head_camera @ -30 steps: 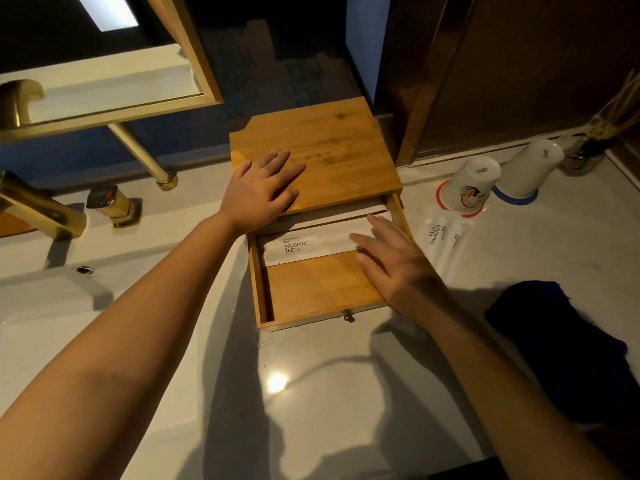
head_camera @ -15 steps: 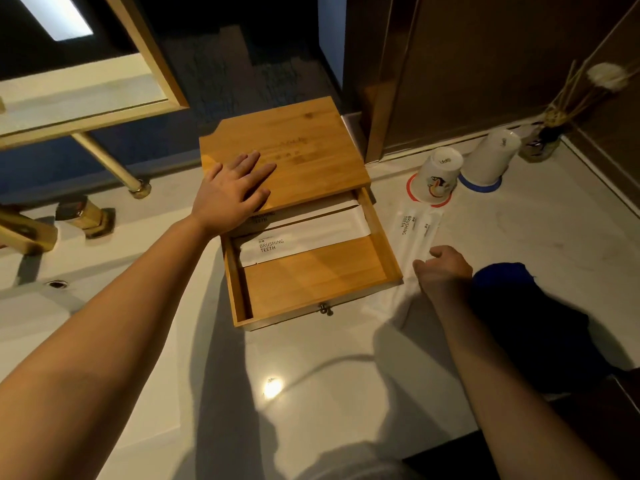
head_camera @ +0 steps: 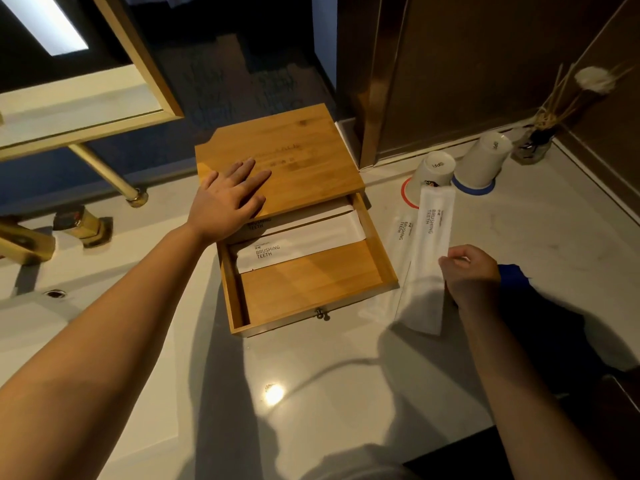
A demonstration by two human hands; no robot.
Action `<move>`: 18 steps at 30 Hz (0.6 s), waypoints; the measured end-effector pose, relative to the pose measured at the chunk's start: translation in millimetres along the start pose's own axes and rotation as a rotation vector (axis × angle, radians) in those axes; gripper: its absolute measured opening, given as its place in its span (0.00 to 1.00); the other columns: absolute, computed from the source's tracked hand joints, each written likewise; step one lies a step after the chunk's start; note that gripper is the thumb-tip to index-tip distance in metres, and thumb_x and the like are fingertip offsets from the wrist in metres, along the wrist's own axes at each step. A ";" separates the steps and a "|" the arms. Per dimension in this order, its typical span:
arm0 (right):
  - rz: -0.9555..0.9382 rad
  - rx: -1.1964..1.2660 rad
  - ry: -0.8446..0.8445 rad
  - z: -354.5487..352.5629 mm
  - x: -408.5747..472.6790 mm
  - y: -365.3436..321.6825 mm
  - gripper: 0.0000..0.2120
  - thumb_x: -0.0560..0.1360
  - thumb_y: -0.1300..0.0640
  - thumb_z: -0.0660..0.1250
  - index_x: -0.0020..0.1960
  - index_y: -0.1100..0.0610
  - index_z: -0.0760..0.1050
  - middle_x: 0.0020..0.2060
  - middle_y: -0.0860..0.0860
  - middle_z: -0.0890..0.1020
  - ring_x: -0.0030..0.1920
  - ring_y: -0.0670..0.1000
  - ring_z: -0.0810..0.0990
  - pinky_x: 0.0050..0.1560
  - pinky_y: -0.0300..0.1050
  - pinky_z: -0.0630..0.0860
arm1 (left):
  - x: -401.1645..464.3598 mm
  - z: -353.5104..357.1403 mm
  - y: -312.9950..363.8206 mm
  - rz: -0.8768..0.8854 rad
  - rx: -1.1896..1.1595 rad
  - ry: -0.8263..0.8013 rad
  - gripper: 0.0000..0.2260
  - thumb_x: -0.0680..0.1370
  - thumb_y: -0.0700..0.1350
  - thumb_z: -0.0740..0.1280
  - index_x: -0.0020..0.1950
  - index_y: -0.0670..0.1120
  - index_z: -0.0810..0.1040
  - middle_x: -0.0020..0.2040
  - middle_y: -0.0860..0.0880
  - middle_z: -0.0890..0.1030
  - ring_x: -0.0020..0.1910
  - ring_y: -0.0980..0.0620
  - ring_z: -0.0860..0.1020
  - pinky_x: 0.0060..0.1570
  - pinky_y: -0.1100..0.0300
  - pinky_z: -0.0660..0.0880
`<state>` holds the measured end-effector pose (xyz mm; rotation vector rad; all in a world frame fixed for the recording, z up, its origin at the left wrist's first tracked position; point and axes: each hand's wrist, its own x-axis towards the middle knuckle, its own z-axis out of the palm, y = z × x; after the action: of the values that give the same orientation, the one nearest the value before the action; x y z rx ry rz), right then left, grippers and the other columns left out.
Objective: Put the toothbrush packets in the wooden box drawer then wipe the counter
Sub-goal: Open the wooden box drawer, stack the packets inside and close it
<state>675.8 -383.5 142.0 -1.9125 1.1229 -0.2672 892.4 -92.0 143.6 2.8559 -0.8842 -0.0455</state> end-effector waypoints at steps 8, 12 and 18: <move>-0.230 0.102 -0.290 -11.0 -11.0 -59.2 0.07 0.75 0.61 0.64 0.52 0.59 0.74 0.48 0.49 0.79 0.50 0.50 0.78 0.49 0.44 0.77 | -0.4 -0.8 1.0 0.006 -0.002 0.009 0.24 0.78 0.59 0.47 0.74 0.59 0.56 0.77 0.50 0.56 0.76 0.49 0.53 0.72 0.46 0.50; -0.346 0.091 -0.519 -4.8 -18.2 -83.3 0.04 0.76 0.59 0.63 0.49 0.53 0.75 0.40 0.43 0.78 0.42 0.42 0.78 0.35 0.32 0.72 | 0.0 -0.1 0.9 0.000 0.000 -0.002 0.23 0.78 0.59 0.47 0.74 0.60 0.55 0.77 0.50 0.55 0.76 0.49 0.53 0.72 0.46 0.49; -0.464 -0.129 -0.783 7.1 -25.8 -111.5 0.09 0.74 0.58 0.65 0.43 0.44 0.76 0.39 0.41 0.79 0.43 0.42 0.77 0.39 0.34 0.72 | 0.2 -0.7 1.3 0.002 -0.006 -0.004 0.23 0.79 0.59 0.50 0.74 0.59 0.55 0.77 0.50 0.55 0.77 0.49 0.52 0.73 0.46 0.48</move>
<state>732.1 -335.9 229.9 -2.0840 0.1789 0.3025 891.9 -93.1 144.5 2.8502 -0.8858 -0.0539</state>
